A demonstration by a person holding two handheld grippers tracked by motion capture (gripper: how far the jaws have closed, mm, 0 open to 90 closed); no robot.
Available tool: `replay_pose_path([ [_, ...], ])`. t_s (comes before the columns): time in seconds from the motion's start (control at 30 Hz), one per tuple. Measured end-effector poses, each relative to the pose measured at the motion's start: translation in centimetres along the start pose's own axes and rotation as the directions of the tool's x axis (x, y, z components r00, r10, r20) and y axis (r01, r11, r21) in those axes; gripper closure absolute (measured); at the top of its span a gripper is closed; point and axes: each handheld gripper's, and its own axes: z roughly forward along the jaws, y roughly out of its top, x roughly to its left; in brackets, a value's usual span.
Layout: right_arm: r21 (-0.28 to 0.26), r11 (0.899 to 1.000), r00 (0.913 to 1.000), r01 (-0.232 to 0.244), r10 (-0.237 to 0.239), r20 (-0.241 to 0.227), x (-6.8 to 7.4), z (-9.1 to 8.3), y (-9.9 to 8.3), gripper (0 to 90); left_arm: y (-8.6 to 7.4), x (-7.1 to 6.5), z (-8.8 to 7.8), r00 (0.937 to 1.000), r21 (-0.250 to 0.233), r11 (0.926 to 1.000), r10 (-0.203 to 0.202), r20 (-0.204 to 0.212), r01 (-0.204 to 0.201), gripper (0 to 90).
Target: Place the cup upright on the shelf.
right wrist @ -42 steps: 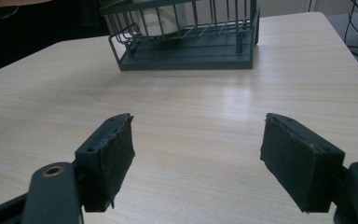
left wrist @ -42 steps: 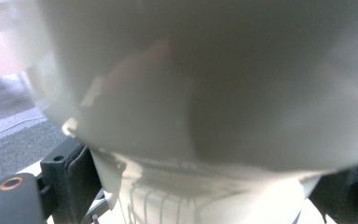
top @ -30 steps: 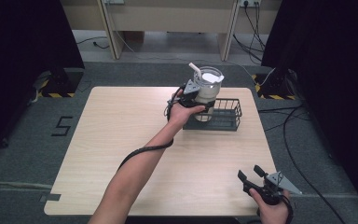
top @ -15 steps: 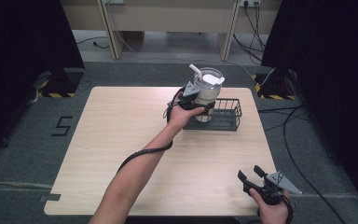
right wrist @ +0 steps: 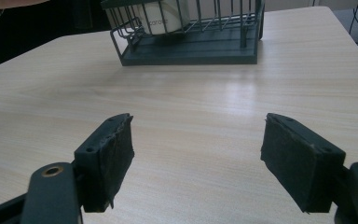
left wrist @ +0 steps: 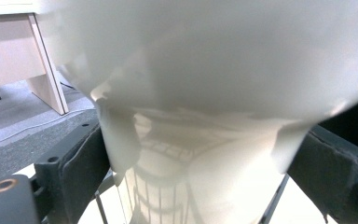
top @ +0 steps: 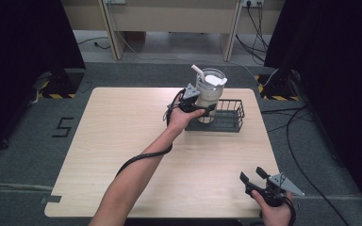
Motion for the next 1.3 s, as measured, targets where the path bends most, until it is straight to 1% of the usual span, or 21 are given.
replay_pose_path([
  [0.07, 0.000, 1.000, 1.0000, 0.002, -0.002, 0.001, 0.0, 0.0, 0.0, 25.2, 0.0, -0.1, -0.3, 1.0000, 0.000, 1.0000, -0.009, 0.000, 0.009, 9.9],
  [0.1, 0.000, 1.000, 1.0000, 0.002, -0.002, 0.002, 0.0, 0.0, 0.0, 25.2, -0.1, -0.3, -0.5, 0.9990, 0.012, 0.9990, -0.044, 0.011, 0.044, 10.2],
  [0.17, 0.000, 1.000, 1.0000, 0.001, -0.001, 0.001, 0.0, 0.0, 0.0, 25.2, -0.1, -0.3, -0.9, 0.9992, 0.010, 0.9992, -0.038, 0.013, 0.038, 11.1],
  [0.2, 0.000, 1.000, 1.0000, 0.004, -0.004, 0.003, 0.0, 0.0, 0.0, 25.2, -0.1, -0.3, -1.0, 0.9987, 0.014, 0.9987, -0.049, 0.015, 0.048, 11.6],
  [0.23, 0.000, 1.000, 1.0000, 0.002, -0.002, 0.001, 0.1, 0.0, 0.0, 25.2, -0.1, -0.2, -1.2, 0.9993, 0.008, 0.9993, -0.036, 0.014, 0.035, 11.9],
  [0.27, 0.001, 1.000, 1.0000, 0.003, -0.003, 0.001, 0.1, 0.0, 0.0, 25.2, -0.1, -0.2, -1.4, 0.9993, 0.010, 0.9994, -0.034, 0.014, 0.033, 12.3],
  [0.53, 0.003, 1.000, 1.0000, 0.007, -0.007, 0.000, 0.2, 0.1, 0.0, 25.2, -0.2, 0.1, -2.8, 0.9996, 0.004, 0.9996, -0.026, 0.001, 0.026, 14.2],
  [0.73, 0.003, 1.000, 1.0000, 0.009, -0.009, 0.002, 0.2, 0.1, 0.0, 25.2, -0.3, 0.1, -3.9, 0.9999, 0.010, 0.9998, -0.015, 0.003, 0.015, 14.2],
  [0.93, 0.005, 1.000, 1.0000, 0.006, -0.006, 0.003, 0.2, 0.1, 0.0, 25.2, -0.4, 0.0, -5.1, 1.0000, 0.006, 0.9999, -0.010, 0.001, 0.010, 14.2],
  [1.1, 0.004, 1.000, 1.0000, 0.008, -0.008, 0.004, 0.2, 0.1, 0.0, 25.2, -0.4, 0.0, -6.2, 1.0000, 0.000, 1.0000, 0.004, 0.007, -0.004, 14.2],
  [1.17, 0.003, 1.000, 0.9999, 0.010, -0.010, 0.005, 0.2, 0.2, 0.0, 25.2, -0.4, 0.0, -6.7, 1.0000, 0.002, 1.0000, 0.003, 0.009, -0.003, 14.2],
  [1.3, 0.005, 1.000, 1.0000, 0.006, -0.006, 0.003, 0.2, 0.2, 0.0, 25.1, -0.6, -0.1, -7.4, 0.9998, -0.003, 0.9999, -0.016, 0.015, 0.016, 14.3],
])
